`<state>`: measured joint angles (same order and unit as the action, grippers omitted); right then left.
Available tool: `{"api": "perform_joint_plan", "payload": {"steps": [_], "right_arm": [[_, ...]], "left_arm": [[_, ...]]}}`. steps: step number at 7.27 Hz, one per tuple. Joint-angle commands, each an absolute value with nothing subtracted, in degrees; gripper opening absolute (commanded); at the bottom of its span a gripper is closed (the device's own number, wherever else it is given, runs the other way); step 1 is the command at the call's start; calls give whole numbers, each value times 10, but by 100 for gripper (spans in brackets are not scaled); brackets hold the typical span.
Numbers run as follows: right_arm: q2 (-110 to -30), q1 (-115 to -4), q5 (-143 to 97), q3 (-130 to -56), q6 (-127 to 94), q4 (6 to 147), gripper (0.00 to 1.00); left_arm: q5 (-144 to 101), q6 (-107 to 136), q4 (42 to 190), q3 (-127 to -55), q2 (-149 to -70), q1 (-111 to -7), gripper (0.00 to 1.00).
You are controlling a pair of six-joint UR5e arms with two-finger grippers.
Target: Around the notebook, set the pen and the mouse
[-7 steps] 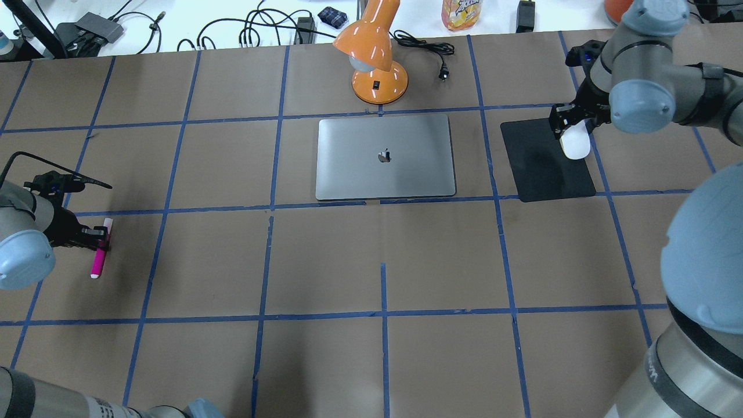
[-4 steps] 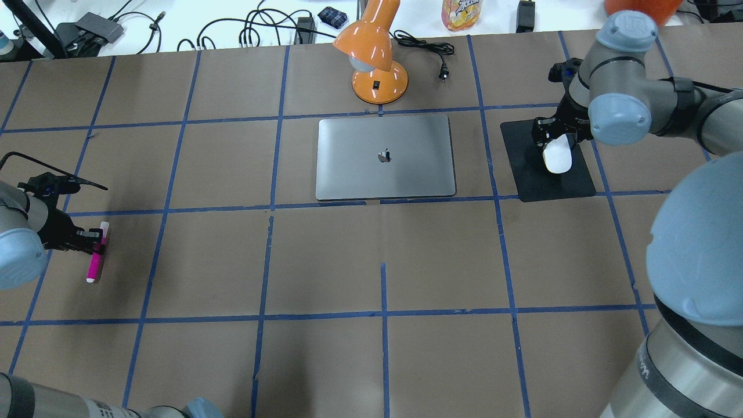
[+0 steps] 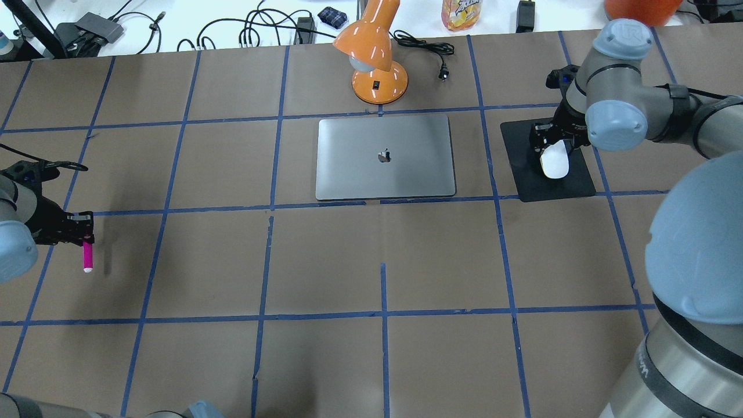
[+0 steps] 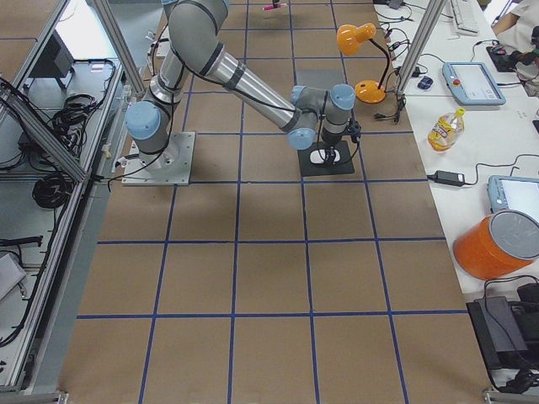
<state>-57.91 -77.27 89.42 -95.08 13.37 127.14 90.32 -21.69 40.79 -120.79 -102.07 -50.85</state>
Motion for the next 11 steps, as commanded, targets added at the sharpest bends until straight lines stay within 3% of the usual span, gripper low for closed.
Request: {"api": "perform_joint_plan", "payload": {"steps": [1,3,5,7,9,11], "right_arm": [[-579,-773,897,-950,134,1267,98],[-603,-772,903,-939,135,1242,99],[-682,-772,903,-928,135,1142,98],[-753,-770,910,-883,134,998,98],[-772,-769,930,-811,128,872,98],[-824,-778,921,-800,113,810,98]], "left_arm": [[904,-55,410,-1208,-1006,-573,0],[897,83,410,-1215,-1000,-654,0],[894,245,410,-1213,-1001,-747,0],[901,411,407,-1212,-997,-850,0],[898,556,400,-1211,-1012,-929,0],[896,674,382,-1210,-1019,-1000,0]]}}
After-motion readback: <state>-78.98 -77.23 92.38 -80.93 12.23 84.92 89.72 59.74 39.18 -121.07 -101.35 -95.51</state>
